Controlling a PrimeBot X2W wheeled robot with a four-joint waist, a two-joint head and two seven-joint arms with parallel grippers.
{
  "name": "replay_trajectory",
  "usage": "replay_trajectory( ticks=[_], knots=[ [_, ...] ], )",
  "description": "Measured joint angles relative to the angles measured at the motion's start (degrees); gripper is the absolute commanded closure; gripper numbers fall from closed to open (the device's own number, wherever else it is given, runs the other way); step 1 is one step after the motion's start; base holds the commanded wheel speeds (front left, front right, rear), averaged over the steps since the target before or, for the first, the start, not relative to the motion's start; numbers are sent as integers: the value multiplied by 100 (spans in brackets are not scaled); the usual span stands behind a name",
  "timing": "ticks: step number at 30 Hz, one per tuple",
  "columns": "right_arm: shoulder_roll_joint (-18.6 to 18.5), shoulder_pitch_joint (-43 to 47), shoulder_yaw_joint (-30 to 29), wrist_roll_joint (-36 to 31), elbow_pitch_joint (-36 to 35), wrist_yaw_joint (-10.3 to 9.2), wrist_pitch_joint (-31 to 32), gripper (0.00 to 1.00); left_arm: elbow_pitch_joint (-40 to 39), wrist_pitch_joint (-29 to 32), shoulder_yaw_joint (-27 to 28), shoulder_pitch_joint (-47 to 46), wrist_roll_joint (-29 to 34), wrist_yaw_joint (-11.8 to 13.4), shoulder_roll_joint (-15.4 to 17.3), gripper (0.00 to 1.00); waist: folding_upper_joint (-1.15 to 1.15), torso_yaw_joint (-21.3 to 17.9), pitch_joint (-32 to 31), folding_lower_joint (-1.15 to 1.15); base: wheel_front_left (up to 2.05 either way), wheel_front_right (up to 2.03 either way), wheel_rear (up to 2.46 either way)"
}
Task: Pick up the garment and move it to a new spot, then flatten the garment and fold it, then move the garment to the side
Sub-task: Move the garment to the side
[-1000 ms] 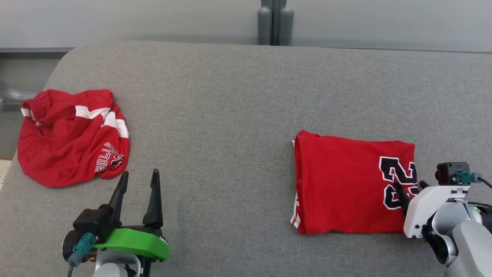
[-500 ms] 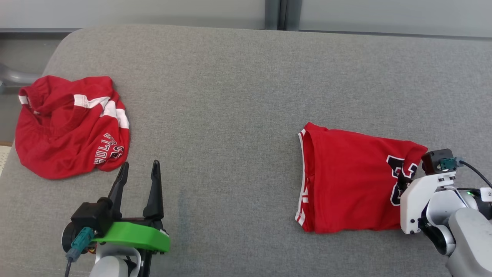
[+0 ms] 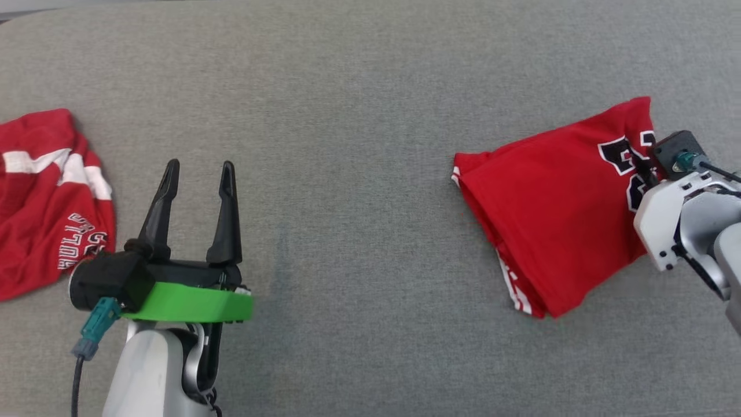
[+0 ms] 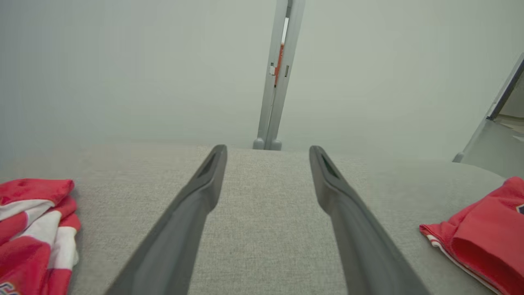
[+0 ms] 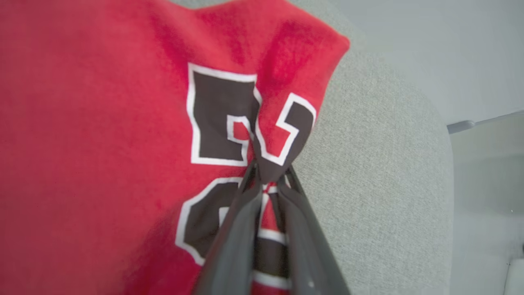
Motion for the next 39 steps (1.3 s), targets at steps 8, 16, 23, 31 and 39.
replay_trajectory(
  ticks=[8,16,23,31,39],
  knots=[
    [-458,-688,-403,-552,400,0,-508,100,-421,0,-113,-362,274,0,60,0,0,-580,540,0,0,0,0],
    [-478,-983,-1474,-1009,1071,0,-1105,100,-790,-1,-499,-676,392,0,300,0,0,-948,1292,0,0,0,0],
    [-386,-1008,-2472,-1694,1493,0,-1736,100,-993,-1,-615,-706,425,0,525,0,0,-1094,1816,1,0,0,0],
    [-196,-1000,-3573,-2619,1712,0,-2297,0,-1080,0,-577,-632,411,0,619,0,0,-969,1929,1,0,0,0],
    [401,-950,-4290,-3329,1345,0,-3078,0,-931,0,-419,-487,356,0,530,0,0,-938,1603,0,0,0,0]
  ],
)
